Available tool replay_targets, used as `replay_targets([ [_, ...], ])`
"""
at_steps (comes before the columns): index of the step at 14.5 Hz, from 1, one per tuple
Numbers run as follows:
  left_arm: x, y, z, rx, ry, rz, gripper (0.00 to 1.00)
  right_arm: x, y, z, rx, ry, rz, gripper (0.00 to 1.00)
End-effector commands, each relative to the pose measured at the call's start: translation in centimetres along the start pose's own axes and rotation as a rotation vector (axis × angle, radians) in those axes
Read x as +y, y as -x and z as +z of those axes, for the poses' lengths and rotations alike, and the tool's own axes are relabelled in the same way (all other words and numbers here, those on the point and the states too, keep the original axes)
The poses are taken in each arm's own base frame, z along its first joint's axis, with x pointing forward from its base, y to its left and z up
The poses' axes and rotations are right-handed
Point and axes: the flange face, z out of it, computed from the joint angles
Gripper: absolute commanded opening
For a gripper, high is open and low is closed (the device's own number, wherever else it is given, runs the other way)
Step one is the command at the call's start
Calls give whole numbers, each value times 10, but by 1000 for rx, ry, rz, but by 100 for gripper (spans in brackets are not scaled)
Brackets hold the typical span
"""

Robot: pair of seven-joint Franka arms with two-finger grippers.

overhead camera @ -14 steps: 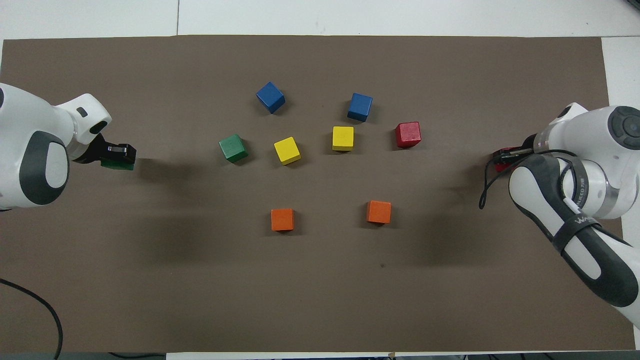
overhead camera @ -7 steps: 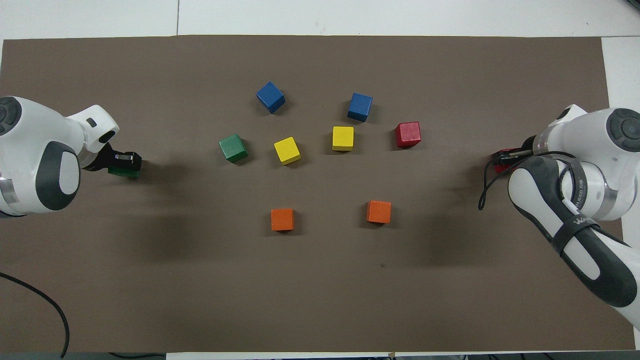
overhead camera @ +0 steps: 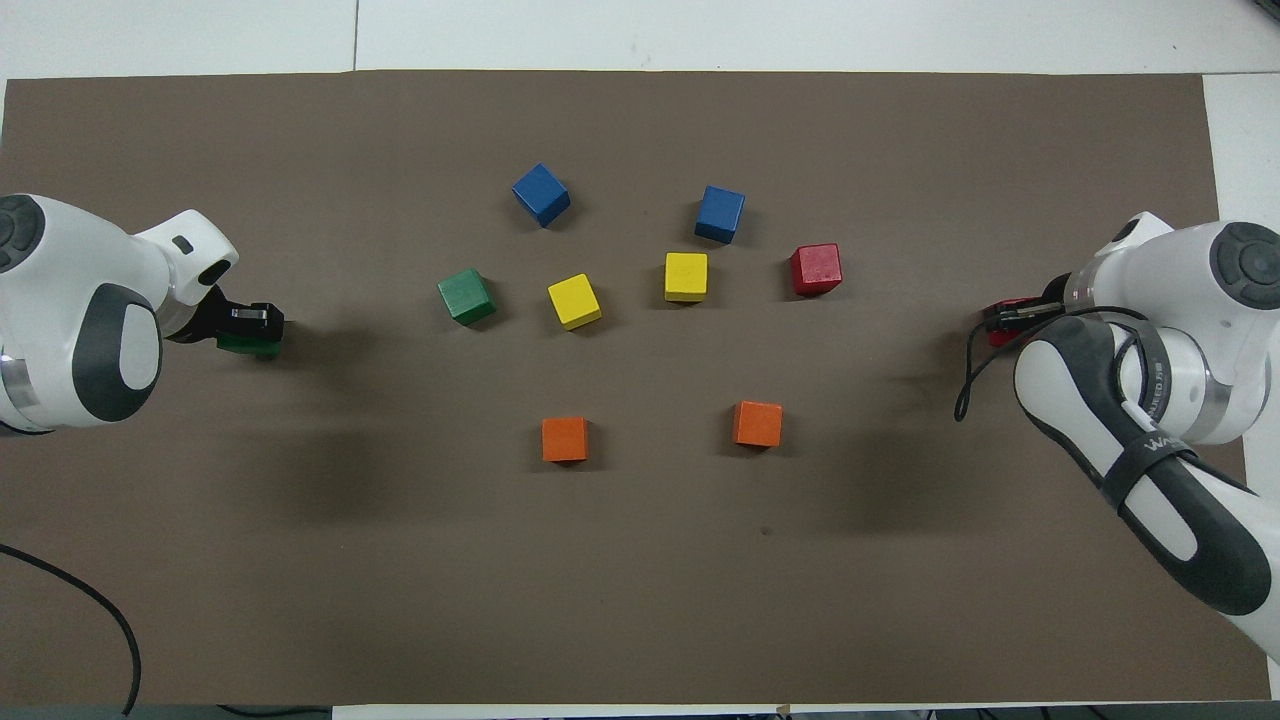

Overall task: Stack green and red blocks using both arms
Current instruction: 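Lower the green cube with the left gripper while the right gripper lowers red, then open the left gripper toward the other green cube while the right gripper reaches red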

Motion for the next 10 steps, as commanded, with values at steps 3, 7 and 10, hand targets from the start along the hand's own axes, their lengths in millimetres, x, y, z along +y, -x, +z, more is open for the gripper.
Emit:
replay_targets([
  [3, 0, 10, 13, 33, -9, -16, 0, 3, 1, -6, 7, -12, -5, 100],
  [7, 0, 5, 8, 48, -9, -14, 100, -5, -14, -51, -44, -37, 19, 100],
  [10, -1, -6, -11, 72, -11, -11, 100, -67, -42, -119, -98, -59, 69, 100],
])
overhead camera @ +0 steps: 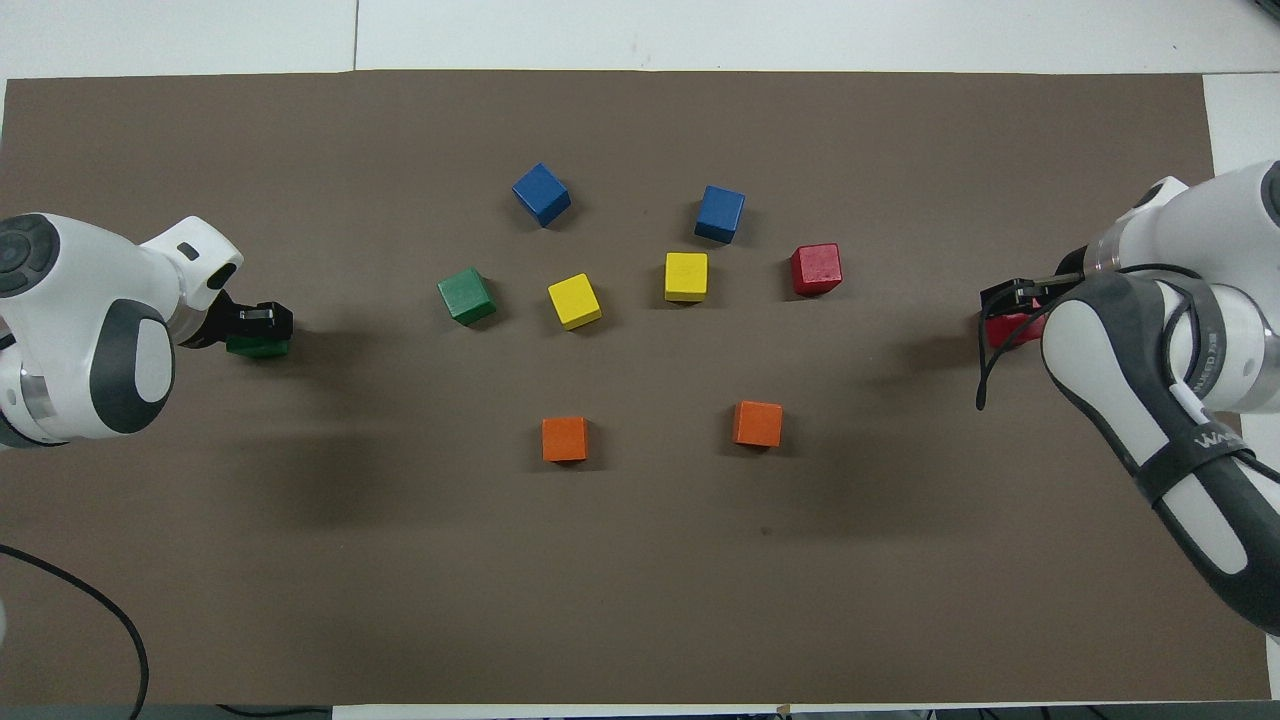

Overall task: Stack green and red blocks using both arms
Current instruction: 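Open the left gripper toward the other green cube while the right gripper reaches red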

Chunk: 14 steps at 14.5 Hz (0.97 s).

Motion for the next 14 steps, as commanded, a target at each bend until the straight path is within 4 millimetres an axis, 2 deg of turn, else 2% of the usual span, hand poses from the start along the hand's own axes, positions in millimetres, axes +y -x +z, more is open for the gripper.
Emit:
replay_targets([
  [1, 0, -15, -29, 35, -11, -5, 100, -62, -16, -50, -11, -13, 25, 100],
  [2, 4, -24, -49, 26, -10, -6, 100, -87, -18, -59, 3, -3, 25, 100],
  [3, 19, -36, -64, -1, -9, -29, 100, -112, -18, -58, 14, 4, 34, 100],
  [4, 41, -44, -76, -9, -11, -85, 100, -136, -19, -58, 18, 11, 39, 100],
  [5, 75, -46, -83, 7, -7, -139, 100, -152, -24, -52, 19, 15, 45, 100],
  [6, 99, -44, -80, 12, -6, -202, 100, -164, -28, -46, 22, 18, 38, 100],
  [7, 117, -43, -79, 16, 0, -248, 100, -171, -33, -37, 45, 16, 33, 100],
  [8, 146, -38, -77, 18, 6, -265, 100, -172, -39, -26, 53, 15, 35, 100],
  [11, 214, -29, -52, 33, 11, -348, 100, -186, -45, -4, 76, 7, 38, 100],
  [14, 237, -25, -36, 27, 11, -386, 100, -191, -50, 9, 93, -1, 40, 100],
])
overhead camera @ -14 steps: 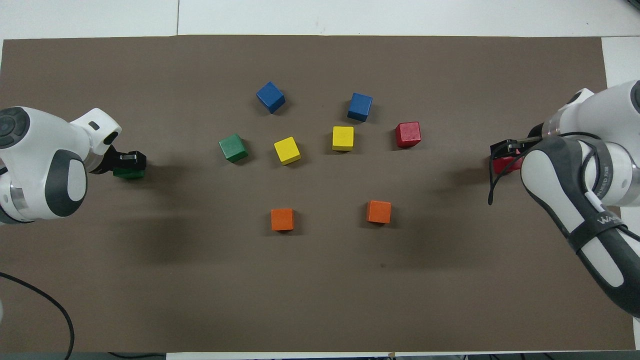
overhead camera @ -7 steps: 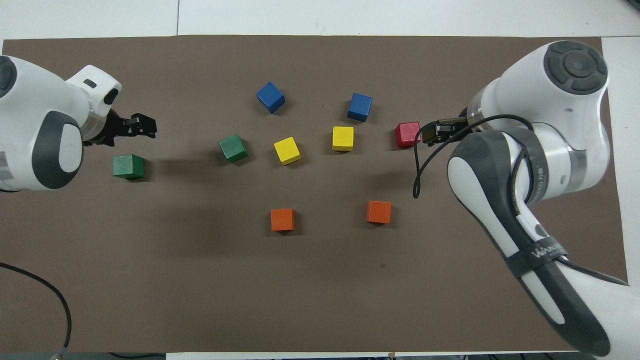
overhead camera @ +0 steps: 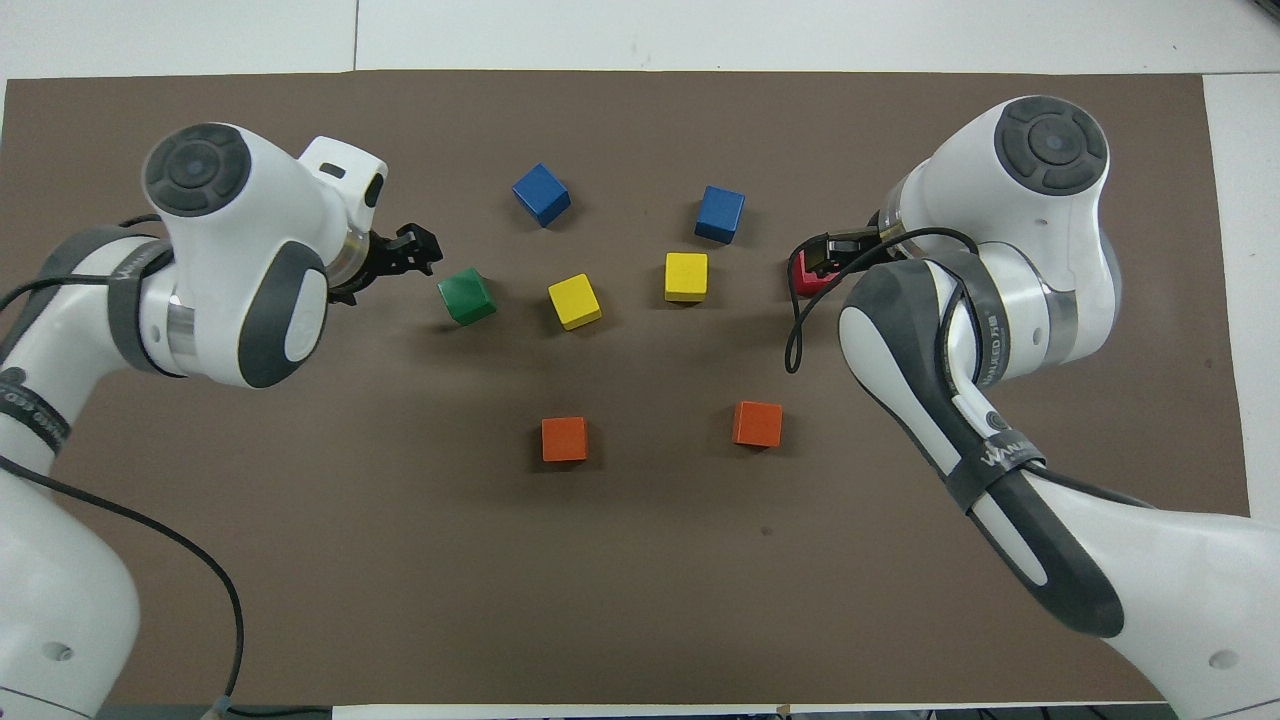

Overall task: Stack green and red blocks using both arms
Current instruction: 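Grasp the second green cube with the left gripper while the right gripper grasps red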

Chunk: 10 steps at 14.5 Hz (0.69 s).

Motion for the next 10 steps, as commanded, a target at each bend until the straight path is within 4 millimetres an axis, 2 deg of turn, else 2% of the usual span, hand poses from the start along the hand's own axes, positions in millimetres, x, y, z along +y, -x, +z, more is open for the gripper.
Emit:
replay_targets([
  [1, 13, -2, 15, 15, -9, -55, 100, -7, -7, 5, 25, 0, 24, 100],
  [4, 18, -1, 16, 41, -12, -68, 100, -8, -9, 12, 31, -13, 38, 100],
  [6, 25, 4, 27, 42, -23, -69, 100, -9, -10, 23, 30, -17, 40, 100],
  [10, 23, 4, 38, 69, -26, -57, 100, -17, -12, 35, 41, -21, 61, 100],
])
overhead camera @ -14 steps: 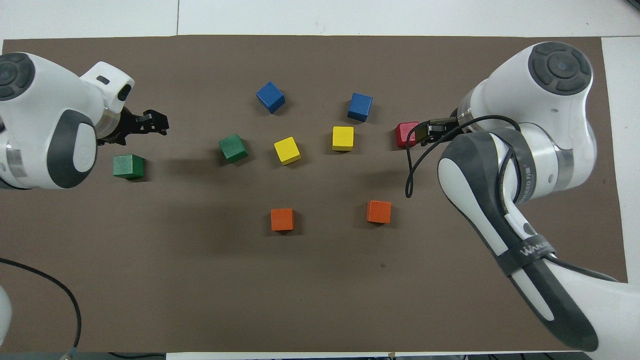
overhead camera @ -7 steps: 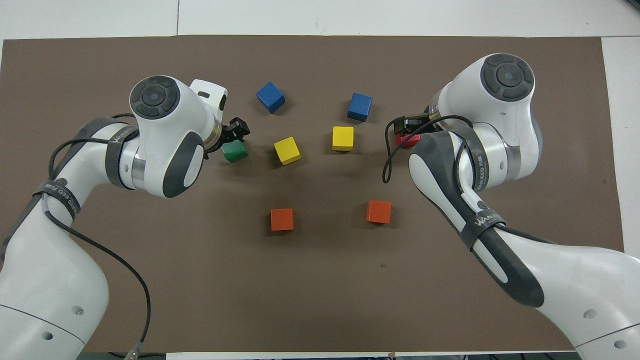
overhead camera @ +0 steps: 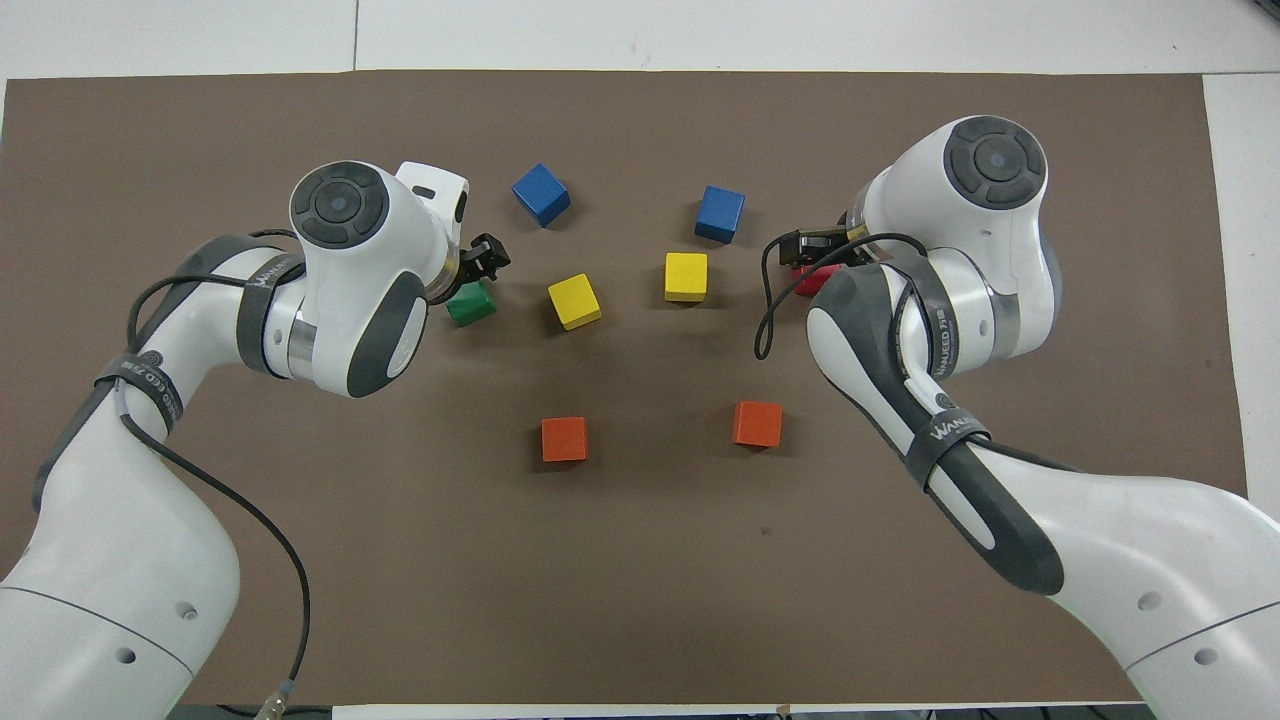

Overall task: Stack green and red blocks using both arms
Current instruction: 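Grasp the second green cube with the left gripper while the right gripper grasps red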

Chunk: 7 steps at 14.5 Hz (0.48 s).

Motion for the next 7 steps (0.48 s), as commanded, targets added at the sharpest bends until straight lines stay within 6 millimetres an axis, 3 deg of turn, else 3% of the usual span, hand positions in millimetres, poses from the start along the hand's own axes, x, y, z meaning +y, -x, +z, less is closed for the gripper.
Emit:
replay_targets([
  [1, 0, -3, 14, 37, -13, 1, 100, -10, -4, 11, 18, -13, 36, 100],
  [4, -3, -2, 21, 50, 2, 0, 100, -11, -7, 26, 29, -15, 35, 100],
  [5, -4, -3, 22, 49, 1, -1, 95, -10, -7, 30, 32, -16, 36, 100],
  [6, -4, -1, 23, 47, -1, -1, 86, -8, -7, 36, 25, -13, 39, 100],
  [7, -4, -1, 23, 44, -2, -14, 50, -8, -7, 39, 25, -13, 37, 100],
])
